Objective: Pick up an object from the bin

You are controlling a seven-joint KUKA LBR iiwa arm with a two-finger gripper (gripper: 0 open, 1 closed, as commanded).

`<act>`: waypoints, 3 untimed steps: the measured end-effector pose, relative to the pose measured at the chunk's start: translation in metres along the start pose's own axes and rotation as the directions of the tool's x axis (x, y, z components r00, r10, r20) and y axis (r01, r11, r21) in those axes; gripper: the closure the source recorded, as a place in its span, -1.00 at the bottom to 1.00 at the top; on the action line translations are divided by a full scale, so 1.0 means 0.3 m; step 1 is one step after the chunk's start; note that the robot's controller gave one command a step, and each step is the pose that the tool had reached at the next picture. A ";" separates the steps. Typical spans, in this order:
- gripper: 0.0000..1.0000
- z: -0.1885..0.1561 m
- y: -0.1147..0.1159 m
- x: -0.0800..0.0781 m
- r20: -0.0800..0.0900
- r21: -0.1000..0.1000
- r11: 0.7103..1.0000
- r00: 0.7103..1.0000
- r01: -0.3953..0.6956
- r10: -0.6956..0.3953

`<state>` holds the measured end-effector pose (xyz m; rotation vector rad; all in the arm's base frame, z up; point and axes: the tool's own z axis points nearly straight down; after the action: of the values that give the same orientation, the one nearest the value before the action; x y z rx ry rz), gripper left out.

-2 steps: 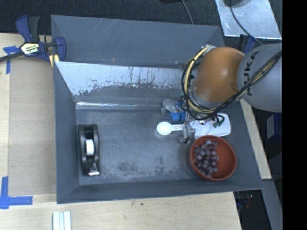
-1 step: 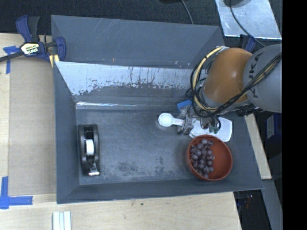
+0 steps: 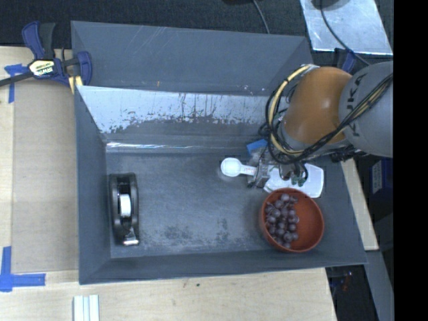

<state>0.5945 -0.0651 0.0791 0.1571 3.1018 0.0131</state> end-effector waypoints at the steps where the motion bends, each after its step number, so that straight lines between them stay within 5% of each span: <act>1: 1.00 0.023 0.031 -0.028 -0.002 -0.001 1.000 1.000 -0.015 0.015; 2: 1.00 0.023 0.039 -0.008 0.010 0.001 1.000 1.000 0.018 -0.018; 3: 1.00 -0.034 0.032 -0.013 -0.002 0.000 1.000 1.000 0.013 -0.013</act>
Offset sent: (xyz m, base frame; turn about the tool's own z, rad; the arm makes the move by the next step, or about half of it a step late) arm 0.0017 0.0126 -0.0091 -0.0192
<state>0.5989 -0.0561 0.0895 0.1371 3.1042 0.0134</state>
